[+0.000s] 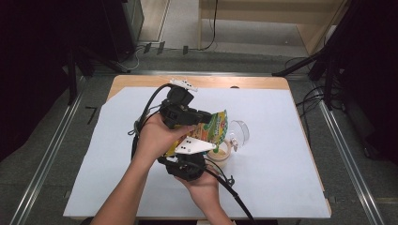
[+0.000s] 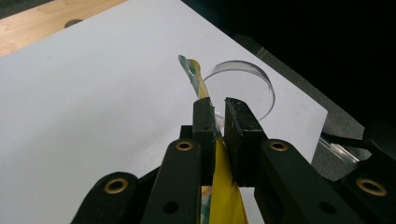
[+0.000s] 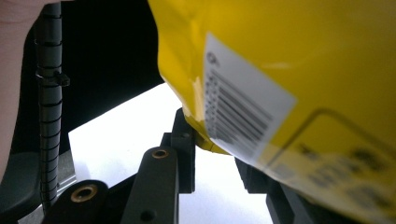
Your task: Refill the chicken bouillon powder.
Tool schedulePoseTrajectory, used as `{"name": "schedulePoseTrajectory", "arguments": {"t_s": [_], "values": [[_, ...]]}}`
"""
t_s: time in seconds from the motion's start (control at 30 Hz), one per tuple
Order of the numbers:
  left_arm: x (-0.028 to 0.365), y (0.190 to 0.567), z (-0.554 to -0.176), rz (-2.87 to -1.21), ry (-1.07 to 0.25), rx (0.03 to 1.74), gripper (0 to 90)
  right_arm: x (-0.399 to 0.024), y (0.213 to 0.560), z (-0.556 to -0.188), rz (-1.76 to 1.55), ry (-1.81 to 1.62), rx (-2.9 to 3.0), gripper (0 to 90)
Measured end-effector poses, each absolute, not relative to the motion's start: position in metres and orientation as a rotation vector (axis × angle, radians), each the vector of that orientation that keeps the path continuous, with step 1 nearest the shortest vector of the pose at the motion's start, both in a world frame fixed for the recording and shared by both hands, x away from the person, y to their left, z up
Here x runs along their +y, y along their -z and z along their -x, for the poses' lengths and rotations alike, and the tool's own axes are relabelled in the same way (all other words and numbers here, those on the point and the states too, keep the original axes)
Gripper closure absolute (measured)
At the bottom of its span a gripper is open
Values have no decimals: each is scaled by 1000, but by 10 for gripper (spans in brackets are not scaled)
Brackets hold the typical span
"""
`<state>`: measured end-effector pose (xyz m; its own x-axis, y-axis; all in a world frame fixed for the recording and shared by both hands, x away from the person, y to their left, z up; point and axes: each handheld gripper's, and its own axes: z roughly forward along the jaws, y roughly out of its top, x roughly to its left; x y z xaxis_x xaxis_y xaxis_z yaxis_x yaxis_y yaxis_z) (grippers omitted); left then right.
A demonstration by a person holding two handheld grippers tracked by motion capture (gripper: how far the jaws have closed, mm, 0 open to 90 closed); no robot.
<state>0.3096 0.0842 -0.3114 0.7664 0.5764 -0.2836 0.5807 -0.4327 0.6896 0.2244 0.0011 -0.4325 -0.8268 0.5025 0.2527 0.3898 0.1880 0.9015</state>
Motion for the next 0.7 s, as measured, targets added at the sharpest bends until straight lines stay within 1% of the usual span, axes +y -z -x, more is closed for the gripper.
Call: {"name": "schedulePoseTrajectory", "arguments": {"t_s": [0.3, 0.7], "values": [[87, 314, -313, -2122, 65, 889, 837, 2, 433, -223, -878, -1721, 2352, 723], [87, 314, -314, -2118, 53, 900, 833, 1, 432, -221, -871, -1712, 2356, 720]]}}
